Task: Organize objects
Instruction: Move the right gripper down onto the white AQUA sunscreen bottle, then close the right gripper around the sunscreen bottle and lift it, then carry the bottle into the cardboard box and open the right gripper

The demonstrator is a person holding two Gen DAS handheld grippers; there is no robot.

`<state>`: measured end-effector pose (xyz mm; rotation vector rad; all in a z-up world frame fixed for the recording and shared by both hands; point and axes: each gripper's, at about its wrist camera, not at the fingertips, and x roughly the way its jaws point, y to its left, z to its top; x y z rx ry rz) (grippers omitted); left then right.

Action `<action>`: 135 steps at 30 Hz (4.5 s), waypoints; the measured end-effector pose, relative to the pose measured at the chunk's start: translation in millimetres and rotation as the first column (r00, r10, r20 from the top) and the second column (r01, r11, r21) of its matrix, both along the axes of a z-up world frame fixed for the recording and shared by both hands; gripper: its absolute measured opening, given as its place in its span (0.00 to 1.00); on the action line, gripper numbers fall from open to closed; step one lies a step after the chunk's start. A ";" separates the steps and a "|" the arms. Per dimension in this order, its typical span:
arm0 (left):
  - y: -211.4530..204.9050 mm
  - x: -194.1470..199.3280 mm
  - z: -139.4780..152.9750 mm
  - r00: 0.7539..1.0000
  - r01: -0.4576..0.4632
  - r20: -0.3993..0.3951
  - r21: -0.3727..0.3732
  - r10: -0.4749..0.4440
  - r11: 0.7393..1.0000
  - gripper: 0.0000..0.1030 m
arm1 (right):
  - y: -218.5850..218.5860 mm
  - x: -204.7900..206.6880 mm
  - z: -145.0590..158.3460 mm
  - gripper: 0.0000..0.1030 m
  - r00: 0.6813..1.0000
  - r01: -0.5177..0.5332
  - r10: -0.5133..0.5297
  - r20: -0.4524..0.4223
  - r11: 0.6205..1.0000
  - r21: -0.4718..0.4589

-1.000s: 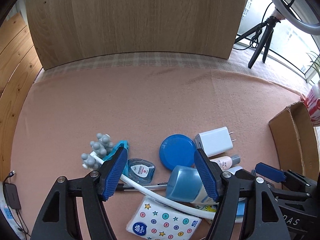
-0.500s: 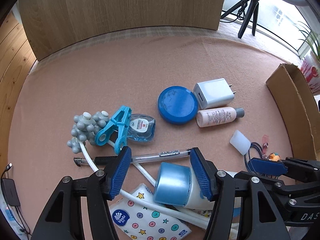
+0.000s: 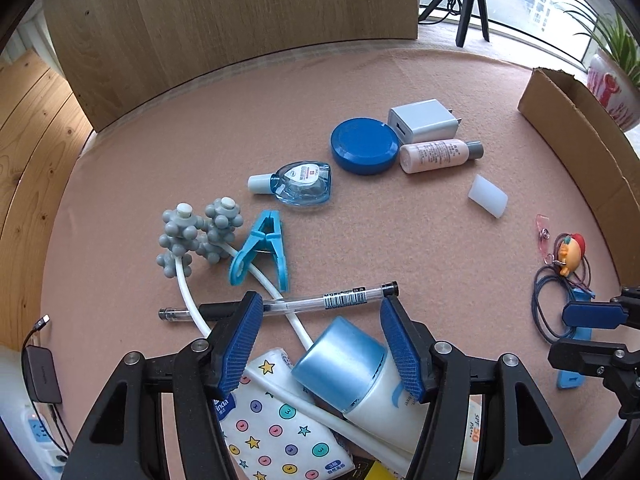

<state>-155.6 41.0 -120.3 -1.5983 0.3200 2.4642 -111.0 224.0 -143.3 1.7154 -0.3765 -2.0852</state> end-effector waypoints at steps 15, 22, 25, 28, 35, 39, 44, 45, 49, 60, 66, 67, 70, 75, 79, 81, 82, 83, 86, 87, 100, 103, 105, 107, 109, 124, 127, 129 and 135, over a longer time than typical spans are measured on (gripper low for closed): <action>-47.2 31.7 42.9 0.995 -0.089 -0.022 0.151 0.094 0.985 0.63 | 37.9 11.9 24.7 0.45 0.993 0.095 -0.093 -0.071 0.995 0.031; -29.6 42.2 23.6 0.999 -0.052 0.023 0.165 0.049 0.985 0.55 | 26.2 13.8 32.2 0.45 0.994 0.078 -0.079 -0.078 0.997 -0.018; -21.8 41.9 22.6 1.000 -0.021 0.015 0.176 0.018 0.984 0.53 | 24.0 13.0 33.1 0.45 0.993 0.079 -0.080 -0.081 0.997 -0.024; -12.3 40.1 19.0 1.000 0.012 0.026 0.198 -0.017 0.980 0.53 | 23.4 12.5 32.4 0.45 0.993 0.083 -0.085 -0.085 0.996 -0.028; 3.6 30.0 9.3 0.998 0.015 0.053 0.220 -0.027 0.975 0.55 | 27.7 11.0 29.9 0.45 0.992 0.098 -0.101 -0.078 0.994 -0.041; 6.9 28.2 0.6 0.995 0.016 0.093 0.261 -0.042 0.965 0.55 | 30.1 10.3 28.8 0.45 0.991 0.106 -0.109 -0.073 0.993 -0.048; 19.2 39.2 1.0 0.989 0.067 0.102 0.337 -0.107 0.939 0.55 | 29.5 8.7 26.9 0.45 0.991 0.108 -0.112 -0.069 0.993 -0.056; 20.4 41.4 4.0 0.991 0.071 0.087 0.326 -0.104 0.943 0.55 | 29.1 7.9 26.5 0.45 0.991 0.107 -0.111 -0.068 0.993 -0.057; 4.2 46.1 21.5 0.998 0.029 0.039 0.309 -0.043 0.951 0.56 | 27.8 6.3 25.5 0.45 0.993 0.095 -0.098 -0.066 0.994 -0.058; 15.3 60.6 35.8 0.990 0.089 0.060 0.430 -0.127 0.898 0.53 | 22.3 2.4 24.1 0.45 0.994 0.081 -0.085 -0.062 0.995 -0.066; 17.0 55.8 14.1 0.989 0.035 0.122 0.367 -0.086 0.930 0.53 | 22.9 3.8 24.8 0.45 0.994 0.080 -0.084 -0.064 0.995 -0.064; 15.2 55.3 10.3 0.989 0.027 0.129 0.341 -0.075 0.940 0.53 | 22.8 4.3 25.1 0.45 0.994 0.079 -0.083 -0.065 0.995 -0.064; 8.4 55.2 3.2 0.989 0.010 0.138 0.336 -0.060 0.942 0.54 | 21.3 4.6 24.8 0.45 0.995 0.076 -0.080 -0.067 0.995 -0.060; 7.3 61.9 2.1 0.988 0.012 0.141 0.349 -0.065 0.937 0.55 | 13.8 3.3 23.3 0.45 0.996 0.061 -0.065 -0.067 0.997 -0.051; 12.5 70.6 0.1 0.986 0.016 0.146 0.370 -0.076 0.929 0.55 | -0.8 1.2 23.3 0.45 0.997 0.023 -0.026 -0.068 0.999 -0.039; 14.5 72.8 0.4 0.987 0.014 0.141 0.377 -0.073 0.926 0.55 | -8.4 -0.4 22.2 0.45 0.998 0.003 -0.005 -0.066 0.999 -0.038; 15.5 73.0 0.2 0.987 0.014 0.140 0.380 -0.073 0.925 0.55 | -11.5 -2.0 20.3 0.45 0.998 -0.005 0.003 -0.059 0.999 -0.038; 16.6 73.4 0.2 0.988 0.015 0.139 0.381 -0.073 0.924 0.55 | -15.2 -3.7 18.3 0.44 0.999 -0.013 0.011 -0.051 0.999 -0.038; 17.2 73.7 -0.8 0.988 0.001 0.142 0.396 -0.063 0.918 0.55 | -23.9 -8.6 9.5 0.42 0.999 -0.038 0.037 -0.013 0.997 -0.065; 17.4 73.4 -1.7 0.987 -0.007 0.148 0.407 -0.059 0.913 0.55 | -26.4 -9.9 6.4 0.42 0.999 -0.042 0.043 0.002 0.996 -0.079; 19.7 74.0 -9.2 0.984 -0.084 0.176 0.471 -0.001 0.878 0.51 | -48.9 -9.6 -7.9 0.38 0.993 -0.102 0.107 0.045 0.991 -0.085; 25.8 74.7 -4.8 0.986 -0.084 0.166 0.478 0.004 0.875 0.51 | -42.5 -7.0 -6.4 0.37 0.995 -0.088 0.092 0.045 0.992 -0.088; 32.1 74.5 1.9 0.989 -0.072 0.148 0.477 0.001 0.876 0.51 | -36.8 -4.5 -2.3 0.37 0.996 -0.075 0.078 0.036 0.993 -0.091; 39.9 73.1 9.2 0.991 -0.065 0.135 0.487 -0.002 0.871 0.51 | -29.9 -2.5 4.8 0.37 0.998 -0.064 0.067 0.020 0.993 -0.099; 50.8 72.0 18.1 0.993 -0.049 0.116 0.491 -0.010 0.870 0.50 | -22.6 -1.1 13.6 0.37 0.999 -0.048 0.049 0.003 0.993 -0.103; 176.8 57.8 69.4 0.986 0.148 -0.014 0.517 -0.165 0.843 0.50 | 87.5 12.3 80.6 0.37 0.980 0.120 -0.131 -0.151 0.989 -0.083; 203.5 56.2 74.5 0.980 0.180 -0.026 0.519 -0.195 0.836 0.50 | 113.1 15.2 85.5 0.37 0.971 0.162 -0.174 -0.165 0.983 -0.081; 220.9 54.5 74.6 0.977 0.198 -0.031 0.517 -0.212 0.833 0.50 | 128.3 16.2 87.1 0.37 0.965 0.188 -0.199 -0.171 0.979 -0.078; 264.4 50.1 72.5 0.965 0.240 -0.037 0.516 -0.259 0.822 0.50 | 171.6 17.7 86.5 0.37 0.948 0.258 -0.268 -0.172 0.963 -0.081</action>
